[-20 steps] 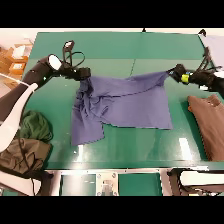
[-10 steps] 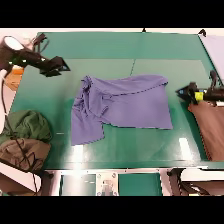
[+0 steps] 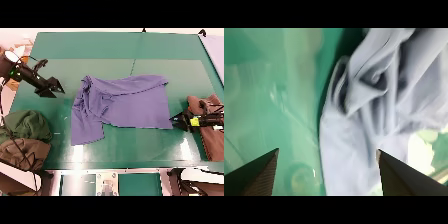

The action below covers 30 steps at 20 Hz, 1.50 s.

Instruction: Fold the shirts.

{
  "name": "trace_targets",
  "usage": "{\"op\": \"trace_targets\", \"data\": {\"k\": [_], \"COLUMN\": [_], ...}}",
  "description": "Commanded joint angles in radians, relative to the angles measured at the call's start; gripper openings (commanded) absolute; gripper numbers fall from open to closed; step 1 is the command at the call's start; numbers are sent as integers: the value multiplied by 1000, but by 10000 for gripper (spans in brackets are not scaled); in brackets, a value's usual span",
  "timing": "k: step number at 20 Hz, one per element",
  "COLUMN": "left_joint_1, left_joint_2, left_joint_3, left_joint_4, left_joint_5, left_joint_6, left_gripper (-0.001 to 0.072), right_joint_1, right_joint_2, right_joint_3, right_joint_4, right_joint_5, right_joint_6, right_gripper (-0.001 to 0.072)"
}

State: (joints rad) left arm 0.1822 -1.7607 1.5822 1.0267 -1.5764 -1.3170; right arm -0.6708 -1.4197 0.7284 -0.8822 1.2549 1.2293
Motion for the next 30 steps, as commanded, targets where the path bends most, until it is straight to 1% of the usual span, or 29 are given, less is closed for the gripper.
{"op": "trace_targets", "data": {"k": [1,2,3,4,5,6,7,9,10,13,14,16,18,21,23,24,25,26,28,30], "left_joint_1": [2,3,3,3,3,3,2,2,2,-7,-23,-68,-119,-179,-210,-223,-232,-233,-233,-233], "left_joint_2": [0,0,0,0,0,0,0,0,0,0,0,0,0,-1,-2,-2,-2,-2,-2,-2], "left_joint_3": [-70,-80,-89,-95,-102,-113,-127,-176,-205,-308,-341,-394,-417,-418,-418,-418,-418,-418,-418,-418], "left_joint_4": [6,6,6,7,7,6,5,-2,-21,-177,-202,-200,-200,-200,-191,-184,-183,-182,-181,-164], "left_joint_5": [-30,-34,-36,-39,-40,-40,-40,-23,-1,66,72,99,175,326,374,387,394,397,372,316], "left_joint_6": [18,18,18,18,18,17,17,18,21,93,117,142,156,174,186,194,217,245,253,280], "left_gripper": [703,703,703,702,702,702,702,702,702,702,702,702,702,702,701,615,372,238,239,240], "right_joint_1": [63,79,85,84,81,69,46,-19,-54,-75,-66,-49,-39,-16,-5,-2,-2,-2,-3,-3], "right_joint_2": [-28,-36,-40,-40,-39,-35,-23,0,6,6,6,6,6,6,6,6,6,6,6,6], "right_joint_3": [-37,-35,-29,-16,11,42,74,124,130,109,106,105,105,105,105,105,105,105,105,105], "right_joint_4": [-29,-11,11,26,20,-2,-49,-172,-209,-207,-208,-204,-192,-192,-192,-192,-184,-173,-174,-173], "right_joint_5": [-38,-43,-43,-40,-27,-14,-13,-33,-43,-39,-40,-40,-39,-34,-32,-32,-32,-32,-32,-33], "right_joint_6": [-5,-17,-37,-48,-48,-40,1,125,178,165,156,139,139,138,128,128,124,120,120,120], "right_gripper": [419,395,312,123,26,16,15,15,15,15,15,15,15,16,15,15,15,15,15,15]}}
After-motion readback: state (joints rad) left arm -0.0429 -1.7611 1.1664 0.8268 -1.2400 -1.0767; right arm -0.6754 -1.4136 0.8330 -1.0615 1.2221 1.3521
